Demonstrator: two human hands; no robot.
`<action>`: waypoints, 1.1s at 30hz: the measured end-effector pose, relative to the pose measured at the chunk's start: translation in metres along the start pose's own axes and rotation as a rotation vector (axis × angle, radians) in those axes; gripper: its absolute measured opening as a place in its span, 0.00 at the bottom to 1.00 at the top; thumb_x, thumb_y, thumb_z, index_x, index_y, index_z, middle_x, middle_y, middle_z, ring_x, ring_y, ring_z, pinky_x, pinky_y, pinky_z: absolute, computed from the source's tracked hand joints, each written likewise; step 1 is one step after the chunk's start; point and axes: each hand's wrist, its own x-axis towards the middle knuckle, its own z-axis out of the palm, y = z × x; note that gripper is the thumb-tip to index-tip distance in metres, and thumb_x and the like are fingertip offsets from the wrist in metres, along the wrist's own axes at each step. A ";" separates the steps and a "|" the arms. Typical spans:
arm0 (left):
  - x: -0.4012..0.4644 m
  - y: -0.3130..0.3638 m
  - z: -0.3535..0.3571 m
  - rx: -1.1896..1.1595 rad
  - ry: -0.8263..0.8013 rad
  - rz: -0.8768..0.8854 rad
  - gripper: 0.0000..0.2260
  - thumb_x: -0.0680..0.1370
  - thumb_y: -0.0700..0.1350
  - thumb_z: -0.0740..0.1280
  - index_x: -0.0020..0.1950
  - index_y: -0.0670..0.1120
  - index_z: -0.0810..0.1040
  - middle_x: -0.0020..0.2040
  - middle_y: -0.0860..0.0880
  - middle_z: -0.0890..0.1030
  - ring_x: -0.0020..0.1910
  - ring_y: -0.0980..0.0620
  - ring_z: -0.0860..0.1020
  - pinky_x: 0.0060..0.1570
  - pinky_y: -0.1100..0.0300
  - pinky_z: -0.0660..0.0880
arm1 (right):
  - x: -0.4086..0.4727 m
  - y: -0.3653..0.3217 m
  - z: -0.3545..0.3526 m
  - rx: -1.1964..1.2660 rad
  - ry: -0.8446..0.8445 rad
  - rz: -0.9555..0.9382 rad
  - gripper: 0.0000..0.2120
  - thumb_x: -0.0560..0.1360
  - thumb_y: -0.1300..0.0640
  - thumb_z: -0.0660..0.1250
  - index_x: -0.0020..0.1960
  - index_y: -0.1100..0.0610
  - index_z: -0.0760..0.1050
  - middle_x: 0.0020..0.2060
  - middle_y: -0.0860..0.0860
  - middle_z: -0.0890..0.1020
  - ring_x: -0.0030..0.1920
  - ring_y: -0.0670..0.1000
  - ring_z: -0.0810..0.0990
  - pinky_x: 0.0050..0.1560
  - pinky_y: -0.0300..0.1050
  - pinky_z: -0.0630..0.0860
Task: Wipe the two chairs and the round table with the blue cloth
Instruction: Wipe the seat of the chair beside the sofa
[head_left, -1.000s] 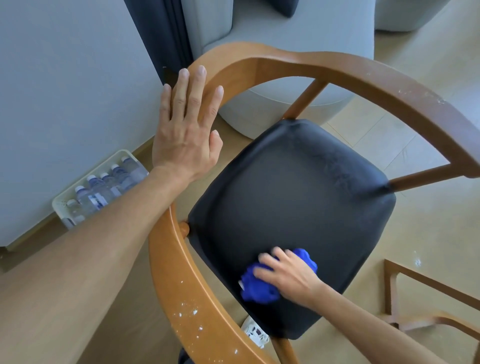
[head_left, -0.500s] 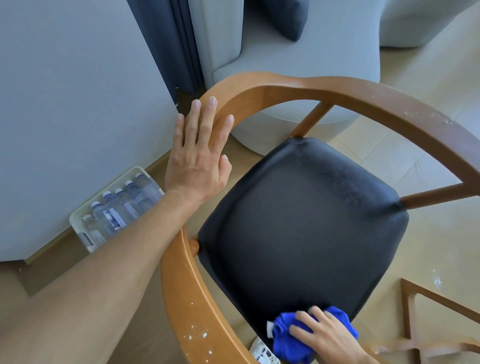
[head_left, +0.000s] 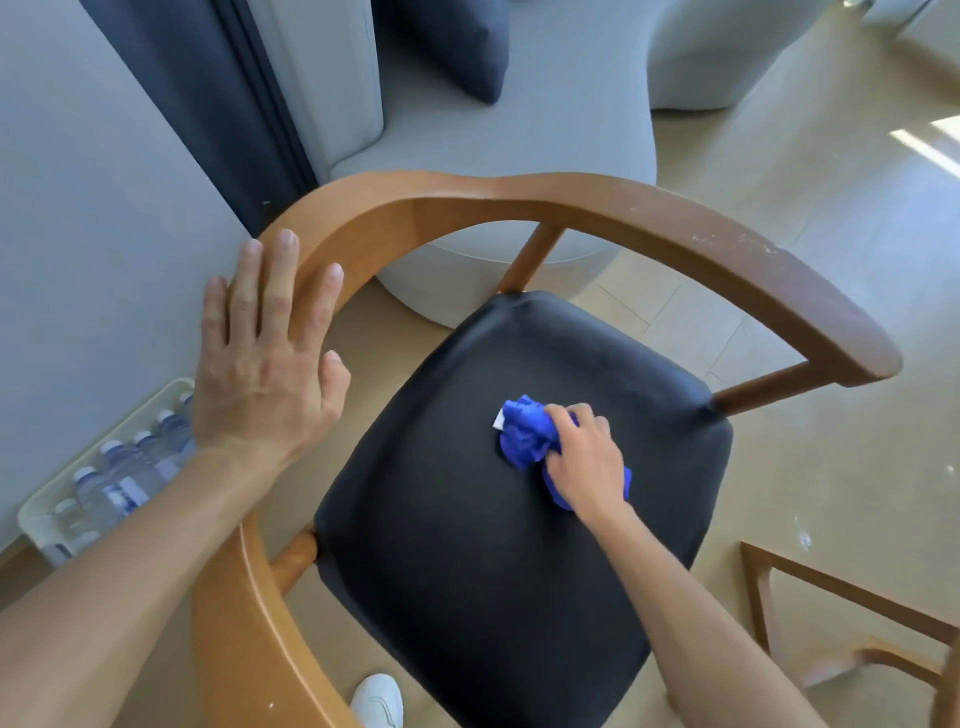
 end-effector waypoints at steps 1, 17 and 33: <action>0.000 0.000 0.000 0.003 0.002 -0.004 0.31 0.77 0.49 0.54 0.79 0.48 0.52 0.79 0.41 0.49 0.78 0.38 0.48 0.75 0.42 0.45 | 0.014 0.015 -0.009 0.037 0.033 0.124 0.21 0.74 0.62 0.62 0.66 0.53 0.70 0.59 0.53 0.71 0.54 0.59 0.71 0.45 0.51 0.75; 0.000 -0.001 0.005 0.032 0.031 0.025 0.30 0.78 0.51 0.54 0.80 0.48 0.51 0.79 0.39 0.49 0.78 0.37 0.48 0.74 0.39 0.49 | 0.093 0.066 -0.031 0.206 0.289 0.891 0.19 0.76 0.62 0.63 0.66 0.62 0.66 0.61 0.65 0.71 0.58 0.70 0.73 0.59 0.60 0.71; -0.001 -0.002 0.007 0.028 0.078 0.041 0.31 0.76 0.48 0.55 0.79 0.46 0.54 0.79 0.40 0.49 0.78 0.38 0.50 0.75 0.40 0.49 | 0.141 -0.048 -0.008 -0.104 0.014 -0.209 0.18 0.75 0.61 0.62 0.64 0.52 0.70 0.58 0.52 0.74 0.51 0.57 0.73 0.40 0.47 0.69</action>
